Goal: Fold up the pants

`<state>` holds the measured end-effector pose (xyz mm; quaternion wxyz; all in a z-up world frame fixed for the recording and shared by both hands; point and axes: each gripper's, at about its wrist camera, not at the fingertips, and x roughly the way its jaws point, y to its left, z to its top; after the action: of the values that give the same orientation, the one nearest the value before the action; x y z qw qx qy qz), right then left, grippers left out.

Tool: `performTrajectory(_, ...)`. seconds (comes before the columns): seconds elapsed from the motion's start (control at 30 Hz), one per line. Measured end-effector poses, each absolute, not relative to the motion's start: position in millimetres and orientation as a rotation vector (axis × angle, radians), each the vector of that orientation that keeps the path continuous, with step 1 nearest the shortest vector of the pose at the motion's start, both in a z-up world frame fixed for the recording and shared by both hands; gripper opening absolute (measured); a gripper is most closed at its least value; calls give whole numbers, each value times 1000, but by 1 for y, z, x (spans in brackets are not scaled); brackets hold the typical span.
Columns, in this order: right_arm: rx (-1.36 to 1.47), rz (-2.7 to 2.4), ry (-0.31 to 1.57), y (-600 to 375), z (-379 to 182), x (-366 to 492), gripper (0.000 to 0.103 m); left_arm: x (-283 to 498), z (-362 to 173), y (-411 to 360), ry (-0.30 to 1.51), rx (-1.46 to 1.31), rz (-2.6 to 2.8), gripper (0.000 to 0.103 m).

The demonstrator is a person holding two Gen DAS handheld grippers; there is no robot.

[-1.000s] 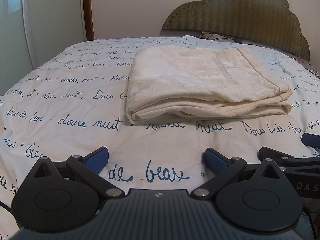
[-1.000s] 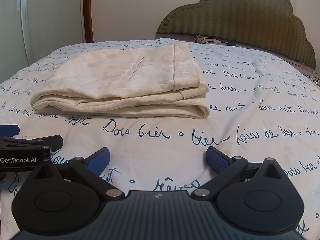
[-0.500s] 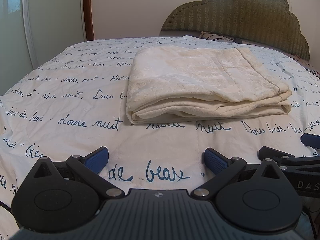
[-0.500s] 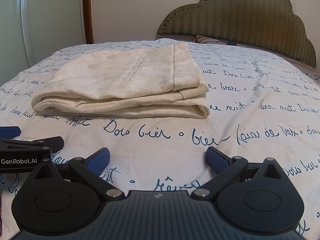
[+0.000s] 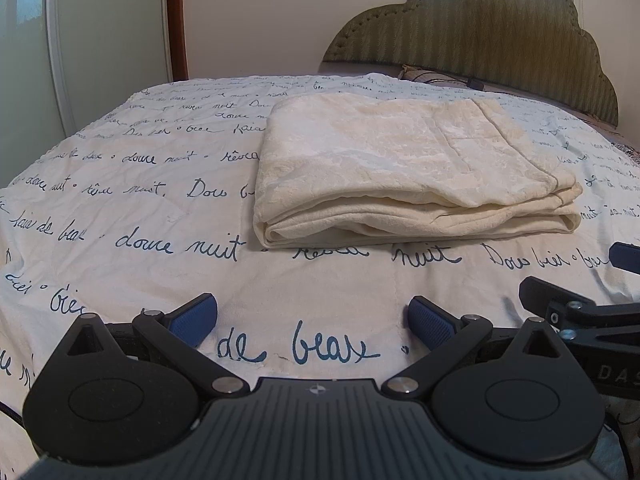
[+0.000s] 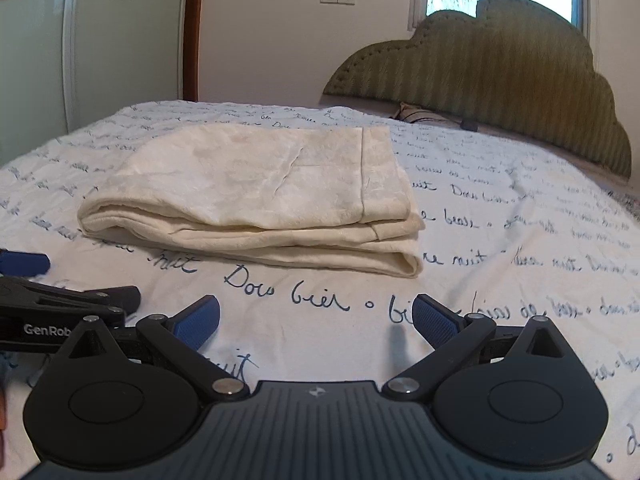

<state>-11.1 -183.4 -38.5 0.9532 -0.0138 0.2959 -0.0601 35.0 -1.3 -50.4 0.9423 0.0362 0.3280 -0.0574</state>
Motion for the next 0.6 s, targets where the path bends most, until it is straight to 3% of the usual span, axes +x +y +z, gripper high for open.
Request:
performTrajectory(0.17,73,-87,687,-201,-51,-1,103,35,-50,-2,670,78,-112,103)
performTrajectory(0.6,47,-108,660,-195,-52,-5,103,35,-50,-1,669,75,-114,103)
